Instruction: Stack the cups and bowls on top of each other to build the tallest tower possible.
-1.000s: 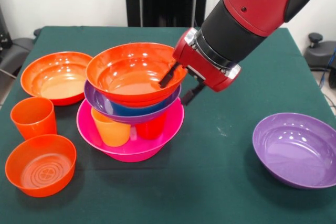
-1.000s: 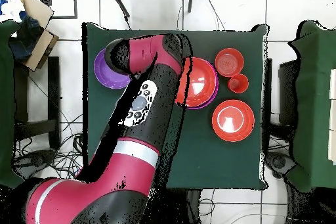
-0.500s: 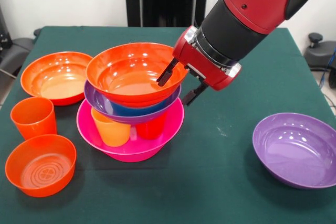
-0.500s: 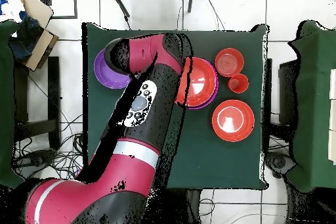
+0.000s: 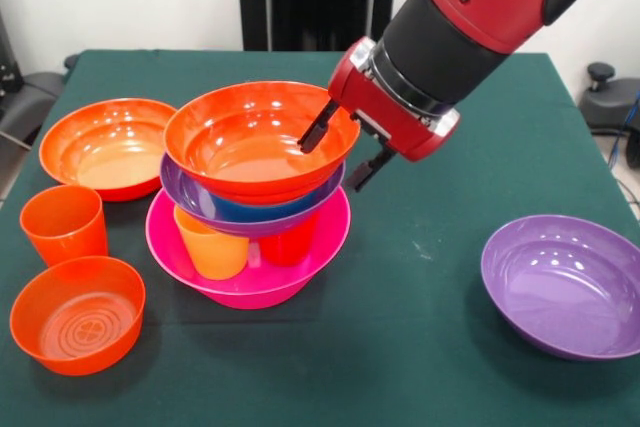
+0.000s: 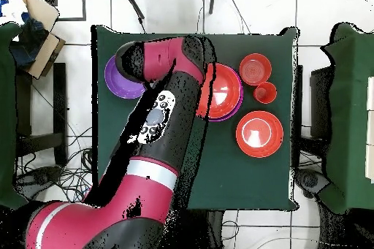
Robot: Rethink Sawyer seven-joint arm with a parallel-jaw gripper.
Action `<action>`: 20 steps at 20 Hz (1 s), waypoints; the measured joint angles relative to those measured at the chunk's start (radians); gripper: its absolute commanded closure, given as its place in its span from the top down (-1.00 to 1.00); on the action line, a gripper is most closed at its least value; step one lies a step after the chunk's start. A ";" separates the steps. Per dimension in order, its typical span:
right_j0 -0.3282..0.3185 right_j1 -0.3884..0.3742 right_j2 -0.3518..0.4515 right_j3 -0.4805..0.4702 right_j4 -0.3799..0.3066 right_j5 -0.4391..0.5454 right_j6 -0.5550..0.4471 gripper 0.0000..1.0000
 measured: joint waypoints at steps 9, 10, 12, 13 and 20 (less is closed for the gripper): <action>0.000 -0.073 0.002 0.017 0.001 0.038 0.000 1.00; -0.001 -0.083 0.005 0.020 0.004 0.038 0.000 1.00; -0.005 -0.103 0.017 0.028 0.013 0.038 0.000 1.00; -0.008 -0.116 0.027 0.036 0.022 0.035 0.000 1.00; -0.026 -0.188 0.089 0.098 0.057 -0.033 0.000 1.00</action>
